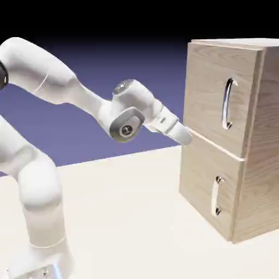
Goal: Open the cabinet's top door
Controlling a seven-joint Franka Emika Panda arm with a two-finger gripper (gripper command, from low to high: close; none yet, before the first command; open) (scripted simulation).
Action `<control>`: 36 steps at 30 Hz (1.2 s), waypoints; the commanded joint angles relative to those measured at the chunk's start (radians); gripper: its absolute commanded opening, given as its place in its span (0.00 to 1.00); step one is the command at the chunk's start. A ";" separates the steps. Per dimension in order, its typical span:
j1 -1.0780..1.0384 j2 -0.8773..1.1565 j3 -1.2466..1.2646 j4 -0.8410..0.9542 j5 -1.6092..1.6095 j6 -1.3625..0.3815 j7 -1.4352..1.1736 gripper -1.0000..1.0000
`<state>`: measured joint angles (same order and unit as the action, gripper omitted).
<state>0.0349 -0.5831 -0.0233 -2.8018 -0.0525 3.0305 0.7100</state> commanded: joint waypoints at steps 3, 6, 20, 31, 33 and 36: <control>0.057 -0.033 -0.058 0.020 -0.131 -0.016 -0.077 0.50; 0.114 -0.065 -0.116 0.041 -0.261 -0.032 -0.154 0.50; 0.381 -0.217 -0.386 0.137 -0.870 -0.108 -0.514 0.50; 0.590 -0.337 -0.598 0.212 -1.348 -0.168 -0.796 0.50; 0.628 -0.359 -0.637 0.225 -1.435 -0.179 -0.847 0.50; 0.685 -0.391 -0.695 0.246 -1.566 -0.195 -0.924 0.50</control>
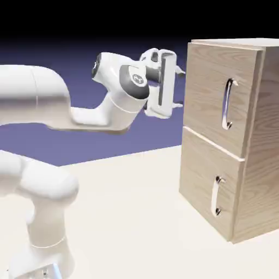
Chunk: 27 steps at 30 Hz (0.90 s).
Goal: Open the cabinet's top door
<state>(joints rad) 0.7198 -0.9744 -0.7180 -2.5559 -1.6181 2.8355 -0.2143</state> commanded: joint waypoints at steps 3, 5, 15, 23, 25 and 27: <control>0.057 -0.033 -0.058 0.020 -0.131 -0.016 -0.077 0.50; 0.095 -0.054 -0.097 0.034 -0.218 -0.027 -0.128 0.50; 0.285 -0.163 -0.289 0.102 -0.652 -0.081 -0.385 0.50; 0.428 -0.244 -0.434 0.153 -0.977 -0.122 -0.577 0.50; 0.464 -0.238 -0.450 0.184 -0.985 -0.126 -0.577 0.50; 0.536 -0.226 -0.484 0.244 -1.000 -0.134 -0.577 0.50</control>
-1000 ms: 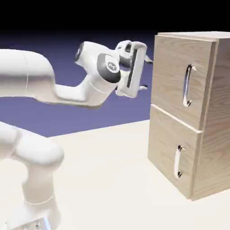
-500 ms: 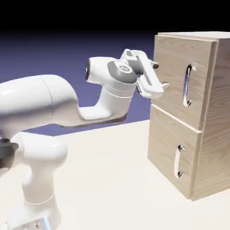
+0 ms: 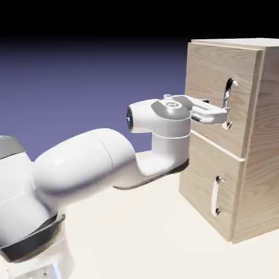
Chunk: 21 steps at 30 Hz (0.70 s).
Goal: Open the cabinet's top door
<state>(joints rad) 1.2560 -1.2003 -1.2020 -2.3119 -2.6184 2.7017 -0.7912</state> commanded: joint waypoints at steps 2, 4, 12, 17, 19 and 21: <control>0.057 0.010 -0.026 0.048 -0.012 -0.006 0.000 0.50; 0.057 0.010 -0.027 0.048 -0.012 -0.006 0.000 0.00; -0.151 0.020 0.174 -0.239 0.081 -0.332 0.077 0.00; -0.233 0.024 0.330 -0.382 0.199 -0.550 0.113 0.00; -0.249 0.027 0.394 -0.426 0.256 -0.637 0.127 0.00; -0.256 0.034 0.459 -0.463 0.316 -0.724 0.141 0.00</control>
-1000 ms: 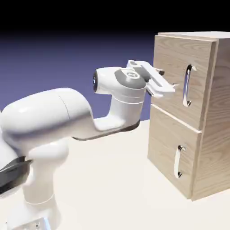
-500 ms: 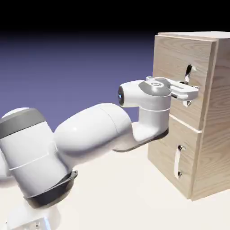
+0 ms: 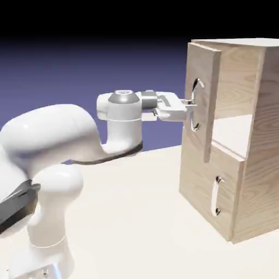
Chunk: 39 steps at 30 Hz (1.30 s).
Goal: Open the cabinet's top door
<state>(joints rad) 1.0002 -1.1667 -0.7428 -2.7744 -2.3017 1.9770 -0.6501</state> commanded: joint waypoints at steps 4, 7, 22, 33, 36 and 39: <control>0.012 0.029 0.130 -0.048 0.133 -0.173 0.035 0.00; 0.038 0.070 0.224 -0.061 0.242 -0.303 0.070 0.00; 0.202 0.545 0.558 0.172 0.831 -0.860 0.331 0.00; 0.222 0.941 0.631 0.532 1.128 -1.116 0.472 0.00; 0.221 1.039 0.636 0.641 1.186 -1.177 0.495 0.00; 0.219 1.132 0.636 0.749 1.234 -1.234 0.512 0.00</control>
<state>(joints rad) 1.2224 -0.0348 -0.1054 -2.0252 -1.0664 0.7420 -0.1380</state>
